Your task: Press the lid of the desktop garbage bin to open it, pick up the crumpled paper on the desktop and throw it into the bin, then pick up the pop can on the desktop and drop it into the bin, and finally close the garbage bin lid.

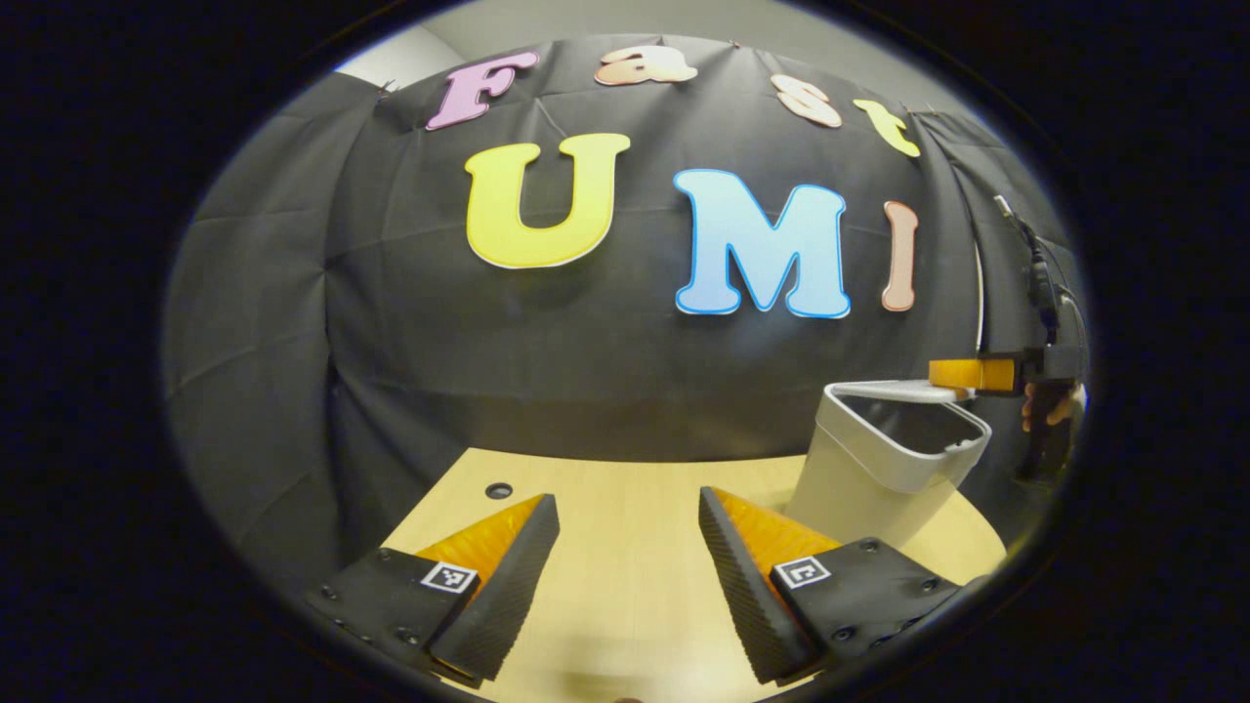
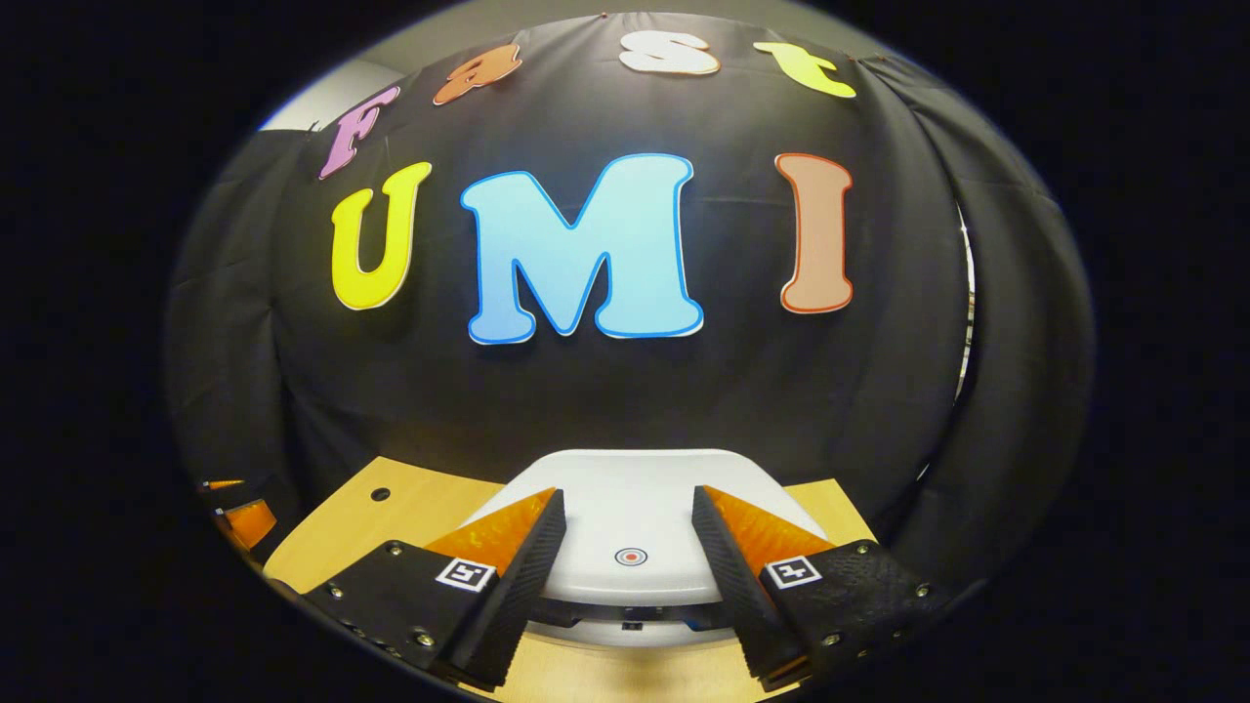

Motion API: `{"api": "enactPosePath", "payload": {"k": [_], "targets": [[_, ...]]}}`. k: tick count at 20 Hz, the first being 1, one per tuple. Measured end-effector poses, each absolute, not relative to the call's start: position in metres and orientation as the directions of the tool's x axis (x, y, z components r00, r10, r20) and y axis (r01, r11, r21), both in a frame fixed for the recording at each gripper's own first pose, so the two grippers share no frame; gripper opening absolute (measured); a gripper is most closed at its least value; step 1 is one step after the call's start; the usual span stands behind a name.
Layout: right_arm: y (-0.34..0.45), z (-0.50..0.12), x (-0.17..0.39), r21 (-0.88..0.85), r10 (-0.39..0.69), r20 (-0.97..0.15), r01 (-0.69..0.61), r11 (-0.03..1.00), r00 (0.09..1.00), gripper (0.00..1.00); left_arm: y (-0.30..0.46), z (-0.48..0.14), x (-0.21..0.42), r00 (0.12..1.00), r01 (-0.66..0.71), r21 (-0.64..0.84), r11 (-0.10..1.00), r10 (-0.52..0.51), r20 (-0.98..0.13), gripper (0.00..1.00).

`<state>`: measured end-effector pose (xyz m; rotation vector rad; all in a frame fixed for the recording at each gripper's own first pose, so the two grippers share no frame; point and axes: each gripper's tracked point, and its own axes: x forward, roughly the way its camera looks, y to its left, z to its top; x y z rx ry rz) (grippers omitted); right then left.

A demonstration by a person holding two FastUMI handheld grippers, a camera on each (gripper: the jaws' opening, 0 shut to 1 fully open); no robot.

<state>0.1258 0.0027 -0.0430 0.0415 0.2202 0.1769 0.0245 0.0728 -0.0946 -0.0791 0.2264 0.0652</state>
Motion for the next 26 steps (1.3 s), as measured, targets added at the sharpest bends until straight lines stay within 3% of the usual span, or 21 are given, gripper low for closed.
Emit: {"api": "enactPosePath", "payload": {"k": [11,26], "targets": [[0.005,-0.074,0.121,0.015,0.157,-0.241,-0.158,0.987,0.958,0.85,0.076,-0.094,0.021,0.971,-0.086,-0.069,0.994,0.068,-0.229,0.95],[0.005,-0.086,0.118,0.006,0.124,-0.079,-0.123,0.992,0.989,0.87,0.061,-0.101,0.028,0.968,-0.076,-0.106,0.991,0.048,-0.245,0.95]]}}
